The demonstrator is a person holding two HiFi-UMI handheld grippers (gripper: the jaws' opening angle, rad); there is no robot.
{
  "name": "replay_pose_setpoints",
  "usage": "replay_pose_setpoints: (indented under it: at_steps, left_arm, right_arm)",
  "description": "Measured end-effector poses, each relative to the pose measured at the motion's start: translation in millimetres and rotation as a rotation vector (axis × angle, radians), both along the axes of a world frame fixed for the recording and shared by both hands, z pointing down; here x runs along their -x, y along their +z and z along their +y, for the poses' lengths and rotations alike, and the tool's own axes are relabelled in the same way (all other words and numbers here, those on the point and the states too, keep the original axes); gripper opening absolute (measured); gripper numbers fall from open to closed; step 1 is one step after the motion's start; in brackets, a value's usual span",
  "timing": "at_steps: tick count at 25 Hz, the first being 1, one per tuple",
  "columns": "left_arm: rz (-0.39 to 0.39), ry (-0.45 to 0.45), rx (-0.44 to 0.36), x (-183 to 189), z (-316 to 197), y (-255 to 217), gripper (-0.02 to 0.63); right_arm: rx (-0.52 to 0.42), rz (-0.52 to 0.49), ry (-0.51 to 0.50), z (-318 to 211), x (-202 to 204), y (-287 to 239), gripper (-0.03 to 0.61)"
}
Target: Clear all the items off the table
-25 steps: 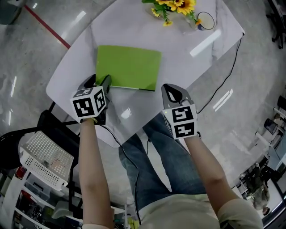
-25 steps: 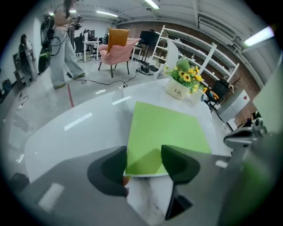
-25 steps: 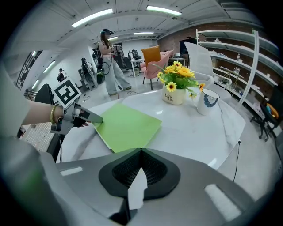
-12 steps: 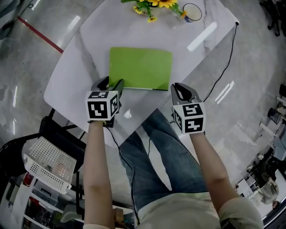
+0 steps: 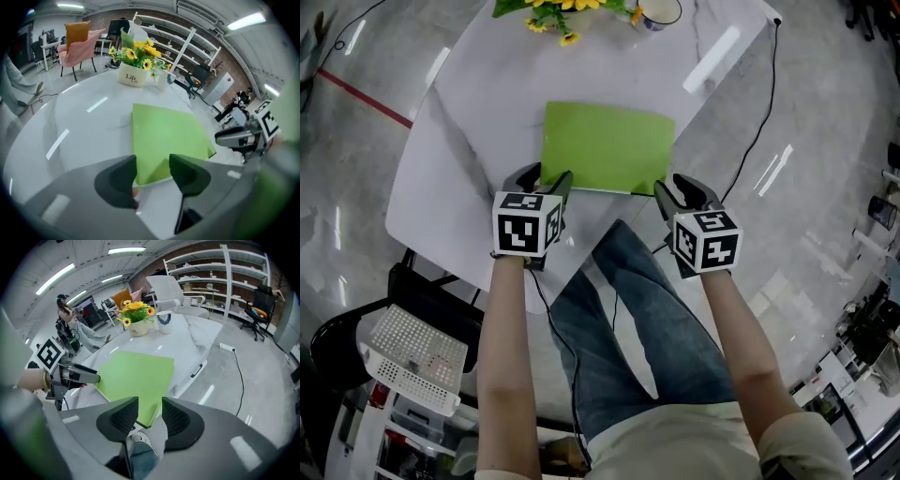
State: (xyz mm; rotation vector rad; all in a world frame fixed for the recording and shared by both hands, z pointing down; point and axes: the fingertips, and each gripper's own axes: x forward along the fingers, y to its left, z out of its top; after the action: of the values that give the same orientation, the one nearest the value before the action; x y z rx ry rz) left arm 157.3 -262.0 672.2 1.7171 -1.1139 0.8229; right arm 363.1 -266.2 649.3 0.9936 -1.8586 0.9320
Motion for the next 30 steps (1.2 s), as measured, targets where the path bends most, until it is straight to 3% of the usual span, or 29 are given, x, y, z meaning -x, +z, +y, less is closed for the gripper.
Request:
replay_pose_setpoints:
  at_steps: [10,15,18,23,30]
  left_arm:
    - [0.018,0.105,0.009,-36.6,6.9,0.8,0.221]
    - [0.024,0.140,0.012,-56.2,10.6,1.2,0.221]
    - [0.028,0.140,0.015,-59.1,9.6,1.7,0.221]
    - [0.034,0.157,0.016,-64.9,8.8,3.5,0.219]
    - [0.043,0.182,0.011,-77.2,7.4,-0.1,0.218]
  right_arm:
    - [0.120,-0.201,0.203,11.1,-35.9,26.7,0.266]
    - [0.216,-0.369,0.244,18.1,-44.3,48.3,0.339]
    - [0.269,-0.485,0.277,18.7,-45.6,55.2,0.351]
    - [0.346,-0.639,0.275,20.5,-35.9,59.8,0.367]
    - [0.433,-0.779,0.246,18.7,-22.8,62.6,0.367]
